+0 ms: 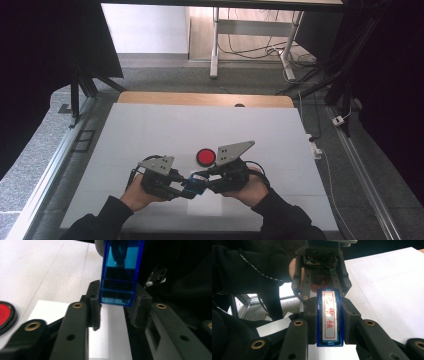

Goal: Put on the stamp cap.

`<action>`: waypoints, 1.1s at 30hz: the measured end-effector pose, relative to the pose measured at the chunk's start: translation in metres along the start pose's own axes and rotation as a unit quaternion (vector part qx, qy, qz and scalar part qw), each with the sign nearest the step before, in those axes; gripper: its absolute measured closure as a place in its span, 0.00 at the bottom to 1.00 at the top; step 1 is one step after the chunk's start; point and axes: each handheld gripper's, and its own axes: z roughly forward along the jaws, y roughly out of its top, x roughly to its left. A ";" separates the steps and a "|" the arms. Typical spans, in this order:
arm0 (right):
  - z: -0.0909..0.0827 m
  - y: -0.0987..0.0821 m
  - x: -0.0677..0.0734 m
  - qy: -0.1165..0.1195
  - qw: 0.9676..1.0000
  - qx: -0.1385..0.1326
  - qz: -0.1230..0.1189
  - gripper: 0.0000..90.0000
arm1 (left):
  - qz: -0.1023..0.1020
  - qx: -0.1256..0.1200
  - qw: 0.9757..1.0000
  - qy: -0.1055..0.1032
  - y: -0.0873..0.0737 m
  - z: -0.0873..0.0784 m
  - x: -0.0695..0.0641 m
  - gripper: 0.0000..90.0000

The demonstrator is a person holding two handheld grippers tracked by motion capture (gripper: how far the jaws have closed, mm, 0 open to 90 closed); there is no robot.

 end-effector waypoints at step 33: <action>-0.005 -0.003 0.001 -0.045 0.999 0.007 0.001 0.79 | -0.078 0.036 0.985 0.151 -0.010 -0.024 -0.024 0.20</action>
